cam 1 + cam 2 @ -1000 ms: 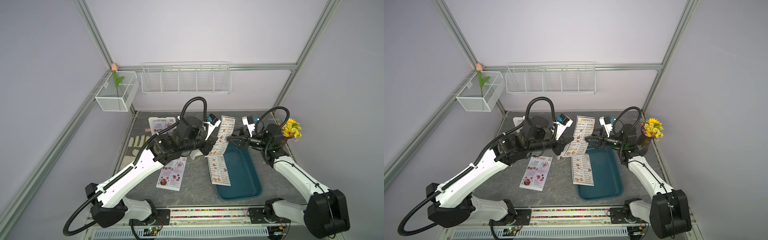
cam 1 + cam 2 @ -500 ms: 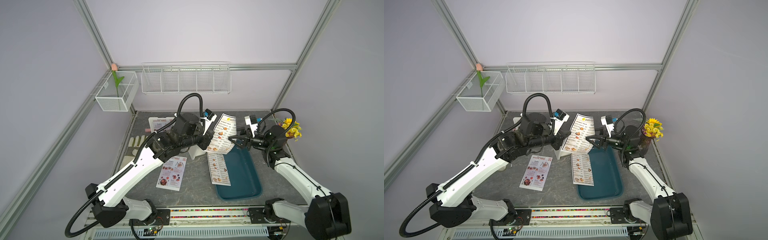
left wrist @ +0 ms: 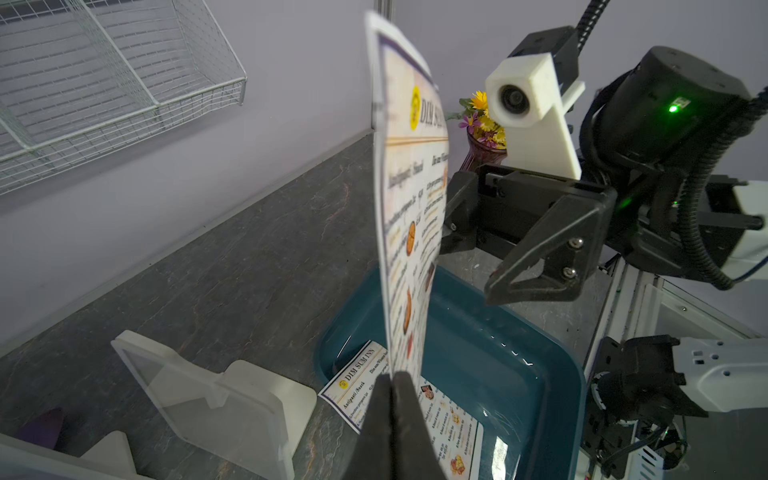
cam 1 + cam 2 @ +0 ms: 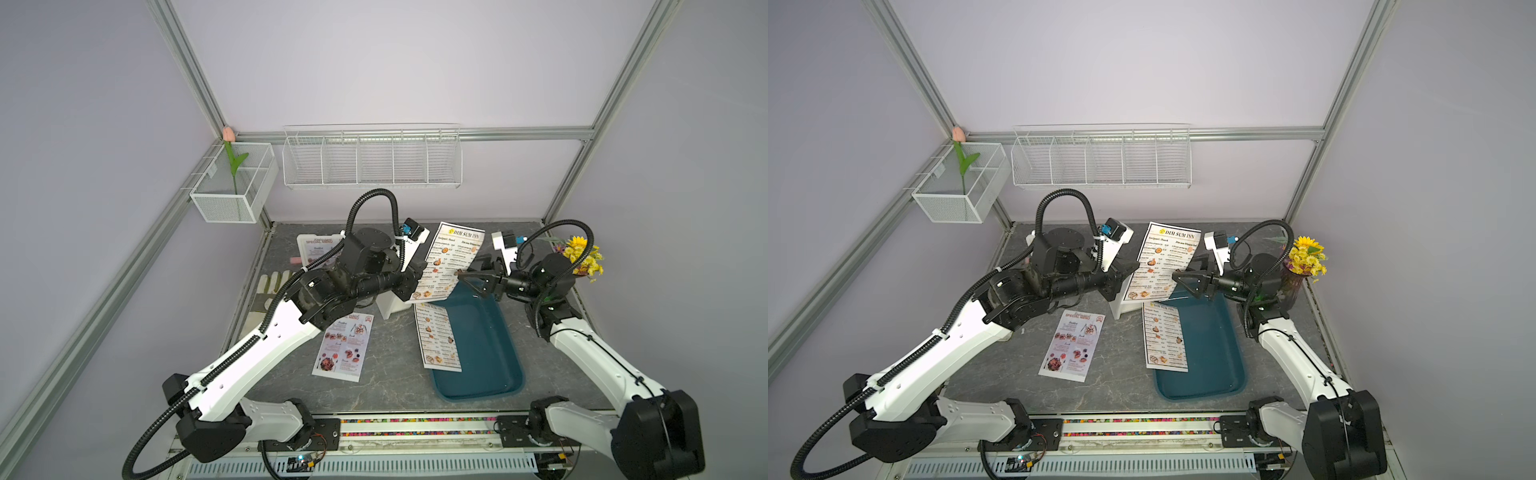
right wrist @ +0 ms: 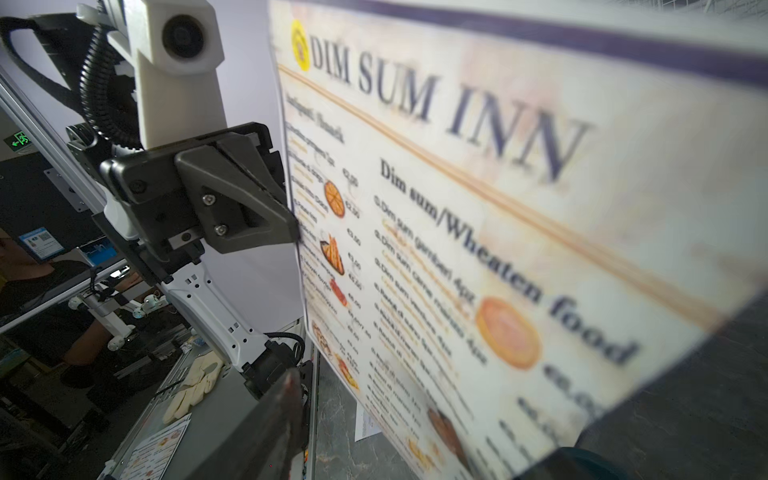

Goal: Replace the menus in the menu holders
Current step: Pick up the menu from the storage box.

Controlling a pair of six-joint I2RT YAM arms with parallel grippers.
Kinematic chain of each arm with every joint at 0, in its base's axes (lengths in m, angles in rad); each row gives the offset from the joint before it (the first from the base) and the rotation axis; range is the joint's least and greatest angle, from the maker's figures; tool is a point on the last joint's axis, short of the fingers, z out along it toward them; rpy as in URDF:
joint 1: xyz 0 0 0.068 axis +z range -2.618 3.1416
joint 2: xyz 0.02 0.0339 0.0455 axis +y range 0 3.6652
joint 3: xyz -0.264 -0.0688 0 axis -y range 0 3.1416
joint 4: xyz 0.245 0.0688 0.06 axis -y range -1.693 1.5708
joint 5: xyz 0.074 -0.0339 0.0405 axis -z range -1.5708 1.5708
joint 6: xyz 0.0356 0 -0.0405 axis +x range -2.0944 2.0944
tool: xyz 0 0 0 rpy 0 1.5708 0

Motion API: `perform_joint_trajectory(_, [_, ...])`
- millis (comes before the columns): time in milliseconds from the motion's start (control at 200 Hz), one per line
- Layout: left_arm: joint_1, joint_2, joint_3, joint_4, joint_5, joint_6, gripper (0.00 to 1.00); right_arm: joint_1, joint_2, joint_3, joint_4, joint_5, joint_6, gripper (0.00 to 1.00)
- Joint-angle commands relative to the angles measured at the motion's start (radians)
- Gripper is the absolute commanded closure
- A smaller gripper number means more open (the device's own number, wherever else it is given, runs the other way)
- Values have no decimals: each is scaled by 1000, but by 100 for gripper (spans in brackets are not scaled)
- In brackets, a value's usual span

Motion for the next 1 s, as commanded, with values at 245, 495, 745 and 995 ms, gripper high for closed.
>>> perform_joint_trajectory(245, [2,24,57,-16,76,35,100,-6,50,-17,218,-31,117,24])
perform_joint_trajectory(495, [2,30,82,-32,51,44,100,-5,136,-19,453,-44,255,31])
perform_joint_trajectory(745, [3,31,82,-31,41,41,100,-41,165,-28,582,-36,364,57])
perform_joint_trajectory(995, [3,29,77,-17,21,45,100,-41,104,-22,439,-36,292,62])
